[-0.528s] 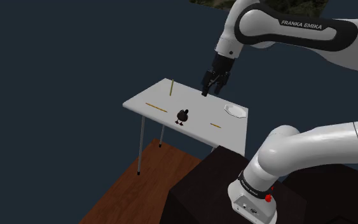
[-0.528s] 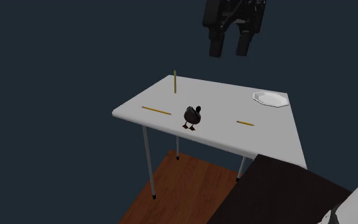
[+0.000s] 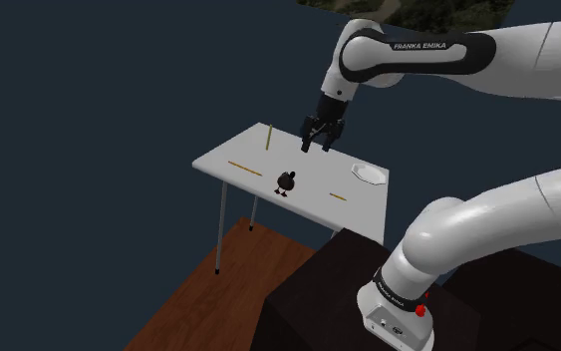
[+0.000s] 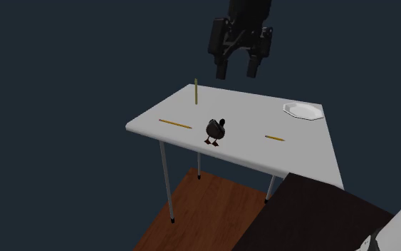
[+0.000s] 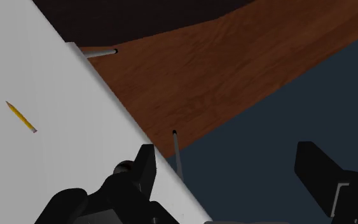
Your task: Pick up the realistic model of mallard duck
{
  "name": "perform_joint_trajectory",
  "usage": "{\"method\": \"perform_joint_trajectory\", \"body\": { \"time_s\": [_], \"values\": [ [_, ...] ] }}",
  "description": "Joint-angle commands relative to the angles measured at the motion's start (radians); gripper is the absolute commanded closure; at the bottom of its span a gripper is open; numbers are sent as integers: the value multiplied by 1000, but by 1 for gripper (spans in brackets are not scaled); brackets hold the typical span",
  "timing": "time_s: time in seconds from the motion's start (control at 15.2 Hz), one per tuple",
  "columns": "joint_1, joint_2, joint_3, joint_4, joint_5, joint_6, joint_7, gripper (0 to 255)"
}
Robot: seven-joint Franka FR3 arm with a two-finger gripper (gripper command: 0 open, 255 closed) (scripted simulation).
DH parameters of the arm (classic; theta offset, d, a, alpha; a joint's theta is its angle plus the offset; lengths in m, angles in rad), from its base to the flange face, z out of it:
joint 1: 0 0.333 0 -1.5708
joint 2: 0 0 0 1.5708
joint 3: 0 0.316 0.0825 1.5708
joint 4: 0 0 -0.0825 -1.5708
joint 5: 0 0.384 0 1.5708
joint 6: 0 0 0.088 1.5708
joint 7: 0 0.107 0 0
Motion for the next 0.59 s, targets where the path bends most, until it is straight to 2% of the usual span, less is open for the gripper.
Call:
{"method": "perform_joint_trajectory", "body": {
  "time_s": [0.0,0.53],
  "values": [
    [-15,68,-14,9,2,57,5,0],
    [-61,345,-68,95,31,234,27,0]
  ]
}}
